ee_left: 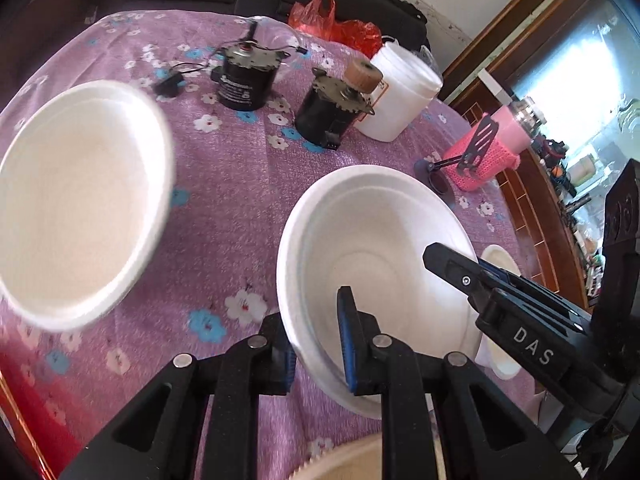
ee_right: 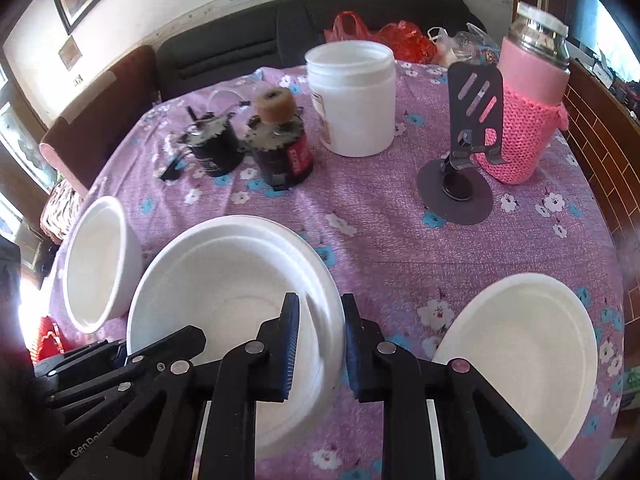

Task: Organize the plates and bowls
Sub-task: 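Grasp the rim of a white foam bowl with the right gripper, then carry the white bowl onto the red plate stack and open the right gripper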

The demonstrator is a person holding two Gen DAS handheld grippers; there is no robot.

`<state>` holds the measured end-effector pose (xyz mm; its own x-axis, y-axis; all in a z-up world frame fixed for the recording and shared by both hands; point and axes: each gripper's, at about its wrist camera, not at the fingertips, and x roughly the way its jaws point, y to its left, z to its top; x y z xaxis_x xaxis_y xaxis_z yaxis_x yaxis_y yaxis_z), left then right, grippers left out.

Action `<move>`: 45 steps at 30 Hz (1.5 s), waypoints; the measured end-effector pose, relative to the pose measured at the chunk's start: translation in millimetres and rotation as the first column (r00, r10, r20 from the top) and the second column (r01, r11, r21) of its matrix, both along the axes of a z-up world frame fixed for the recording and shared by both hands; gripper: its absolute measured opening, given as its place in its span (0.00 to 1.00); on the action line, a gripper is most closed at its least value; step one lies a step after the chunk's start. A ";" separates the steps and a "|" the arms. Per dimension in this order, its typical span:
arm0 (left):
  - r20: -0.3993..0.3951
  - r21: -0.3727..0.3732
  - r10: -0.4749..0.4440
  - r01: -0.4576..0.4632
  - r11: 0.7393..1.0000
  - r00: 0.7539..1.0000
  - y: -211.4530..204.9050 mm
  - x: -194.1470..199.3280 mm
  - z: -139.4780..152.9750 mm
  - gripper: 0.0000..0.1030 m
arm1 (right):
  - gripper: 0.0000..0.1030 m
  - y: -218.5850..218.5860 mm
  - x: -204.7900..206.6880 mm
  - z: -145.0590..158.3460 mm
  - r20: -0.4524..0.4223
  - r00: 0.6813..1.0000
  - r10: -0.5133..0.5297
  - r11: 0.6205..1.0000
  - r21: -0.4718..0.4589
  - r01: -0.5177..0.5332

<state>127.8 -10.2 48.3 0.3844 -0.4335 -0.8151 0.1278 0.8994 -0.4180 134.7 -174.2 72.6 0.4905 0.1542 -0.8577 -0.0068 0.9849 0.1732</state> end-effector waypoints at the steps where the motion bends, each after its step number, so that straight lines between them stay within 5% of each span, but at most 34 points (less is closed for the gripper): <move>1: 0.001 -0.014 0.006 -0.006 1.000 1.000 6.1 -5.4 2.2 0.17 | 0.21 3.4 -5.5 5.3 0.009 1.000 0.006 1.000 0.009 -0.006; 12: 0.096 -0.073 0.154 -0.147 0.986 0.983 97.1 -83.1 37.9 0.17 | 0.22 86.4 -68.5 43.2 0.093 0.987 0.129 0.991 0.021 -0.132; 21: 0.170 -0.035 0.285 -0.283 0.958 0.943 186.9 -144.0 54.3 0.17 | 0.22 174.4 -95.1 49.9 0.126 0.959 0.254 0.964 0.052 -0.262; 33: 0.147 0.015 0.437 -0.444 0.896 0.887 281.4 -172.5 20.6 0.17 | 0.22 287.3 -104.0 6.7 0.053 0.926 0.373 0.922 0.094 -0.376; 45: 0.084 0.032 0.483 -0.487 0.873 0.872 302.4 -160.1 -12.8 0.18 | 0.22 315.7 -91.5 -39.8 -0.034 0.918 0.394 0.914 0.115 -0.388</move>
